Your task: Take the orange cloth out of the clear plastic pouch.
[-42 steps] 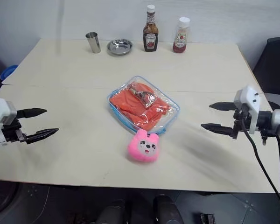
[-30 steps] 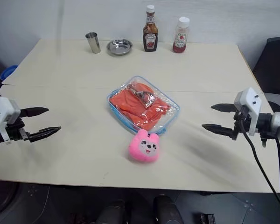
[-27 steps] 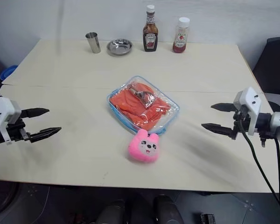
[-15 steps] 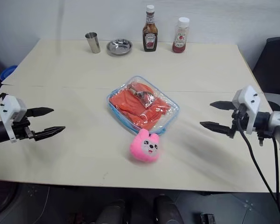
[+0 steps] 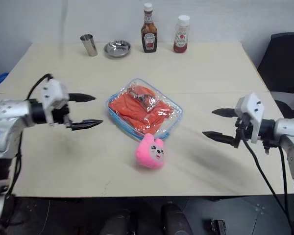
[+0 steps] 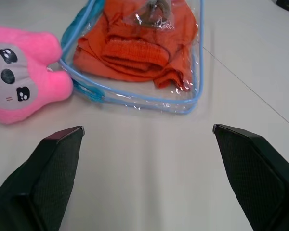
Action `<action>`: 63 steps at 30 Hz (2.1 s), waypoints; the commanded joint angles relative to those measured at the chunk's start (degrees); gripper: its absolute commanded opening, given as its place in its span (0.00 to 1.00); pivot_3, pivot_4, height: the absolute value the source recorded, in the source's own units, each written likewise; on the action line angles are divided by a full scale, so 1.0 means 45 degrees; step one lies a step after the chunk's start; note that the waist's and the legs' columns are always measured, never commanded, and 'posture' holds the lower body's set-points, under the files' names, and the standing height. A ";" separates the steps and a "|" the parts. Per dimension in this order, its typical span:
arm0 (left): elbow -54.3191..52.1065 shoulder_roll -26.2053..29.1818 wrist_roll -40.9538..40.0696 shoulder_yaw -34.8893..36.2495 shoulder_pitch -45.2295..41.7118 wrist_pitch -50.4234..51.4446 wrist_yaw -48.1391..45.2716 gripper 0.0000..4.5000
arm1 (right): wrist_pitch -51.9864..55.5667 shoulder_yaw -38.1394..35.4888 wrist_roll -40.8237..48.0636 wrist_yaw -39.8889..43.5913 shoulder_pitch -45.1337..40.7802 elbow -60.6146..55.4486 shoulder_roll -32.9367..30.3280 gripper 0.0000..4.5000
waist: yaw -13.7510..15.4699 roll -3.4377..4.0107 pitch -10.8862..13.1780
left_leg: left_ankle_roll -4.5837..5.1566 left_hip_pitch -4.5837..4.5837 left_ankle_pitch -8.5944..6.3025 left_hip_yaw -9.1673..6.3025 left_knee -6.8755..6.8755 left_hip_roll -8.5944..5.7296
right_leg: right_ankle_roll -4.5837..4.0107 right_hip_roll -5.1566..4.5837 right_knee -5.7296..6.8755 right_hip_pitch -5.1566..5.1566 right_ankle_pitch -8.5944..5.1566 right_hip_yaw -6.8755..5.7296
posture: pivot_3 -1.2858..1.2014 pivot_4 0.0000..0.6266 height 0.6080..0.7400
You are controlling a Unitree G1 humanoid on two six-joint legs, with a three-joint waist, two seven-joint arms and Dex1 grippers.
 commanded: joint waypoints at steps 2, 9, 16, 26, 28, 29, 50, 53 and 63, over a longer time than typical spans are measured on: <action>0.4231 -0.1516 0.2122 -0.1742 -0.2842 -0.3320 -0.0670 1.00 | 0.0344 -0.0476 0.0586 -0.0637 -0.0145 -0.1499 0.0215 0.99 | 0.0008 -0.0001 0.0000 | 0.0000 -0.0002 0.0000 -0.0001 0.0004 -0.0002 | 0.0001 0.0000 -0.0001 0.0000 0.0000 0.0001 | 0.52 0.24 1.00; 1.1188 -0.4187 0.5180 -0.3307 -0.6362 -0.7631 0.1316 1.00 | 0.1414 -0.1015 0.1266 -0.2312 0.0975 -0.4420 0.0598 0.99 | -0.0005 -0.0021 0.0011 | 0.0004 -0.0019 -0.0002 -0.0008 -0.0012 -0.0006 | 0.0004 -0.0001 -0.0028 -0.0015 0.0001 -0.0001 | 0.52 0.24 1.00; 1.3546 -0.5553 0.6650 -0.3645 -0.7046 -0.8441 0.3237 0.91 | 0.2387 -0.1819 0.1945 -0.3918 0.2120 -0.6505 0.0877 1.00 | 0.0024 -0.0034 0.0017 | 0.0003 -0.0017 -0.0001 -0.0015 -0.0011 -0.0007 | 0.0005 -0.0007 -0.0008 -0.0021 0.0002 0.0003 | 0.52 0.24 1.00; 1.3464 -0.5234 0.6250 -0.2677 -0.6782 -0.8281 0.2189 0.24 | 0.2464 -0.1896 0.2230 -0.3888 0.2208 -0.6308 0.0577 1.00 | 0.0005 -0.0038 0.0018 | 0.0000 -0.0011 0.0000 -0.0015 0.0005 -0.0019 | 0.0005 -0.0014 0.0028 -0.0021 0.0002 0.0003 | 0.52 0.24 1.00; 1.3020 -0.4938 0.5699 -0.2056 -0.6638 -0.7669 0.1861 0.11 | 0.2348 -0.1596 0.2168 -0.3638 0.1891 -0.5984 0.0522 1.00 | -0.0022 -0.0038 0.0018 | 0.0000 -0.0009 0.0001 -0.0016 0.0005 -0.0019 | 0.0005 -0.0013 0.0033 -0.0023 0.0002 0.0002 | 0.52 0.24 1.00; 1.2810 -0.4821 0.5503 -0.1824 -0.6572 -0.7418 0.1707 0.11 | 0.2307 -0.1474 0.2138 -0.3542 0.1760 -0.5864 0.0517 1.00 | -0.0027 -0.0038 0.0018 | -0.0001 -0.0009 0.0001 -0.0015 0.0005 -0.0018 | 0.0004 -0.0013 0.0036 -0.0025 0.0001 0.0002 | 0.52 0.24 1.00; -0.5247 0.0938 0.0511 0.5645 0.5348 0.3841 0.2752 0.23 | 0.0425 0.2977 0.0754 -0.0334 -0.2931 -0.1645 0.2487 1.00 | 0.0176 -0.0077 0.0004 | 0.0027 -0.0013 -0.0015 -0.0292 0.0091 -0.0057 | 0.0002 -0.0094 -0.0050 0.0142 0.0000 -0.0168 | 0.52 0.24 1.00; -0.4428 0.0633 0.0874 0.3440 0.3426 0.2614 0.2201 0.41 | 0.0378 0.2924 0.0527 -0.0444 -0.3013 -0.1529 0.2508 1.00 | 0.0404 -0.0086 -0.0002 | 0.0045 -0.0013 -0.0026 -0.0395 0.0118 -0.0073 | 0.0005 -0.0115 -0.0094 0.0225 0.0002 -0.0248 | 0.52 0.24 1.00; 0.8229 -0.3951 0.5318 -0.2768 -0.5239 -0.6154 0.1928 0.99 | 0.1517 0.0580 0.0989 -0.2675 0.0261 -0.4978 0.1917 1.00 | 0.0355 -0.0090 -0.0001 | 0.0059 -0.0104 -0.0037 -0.0387 0.0173 -0.0065 | 0.0019 -0.0085 -0.0089 0.0160 0.0008 -0.0270 | 0.52 0.24 1.00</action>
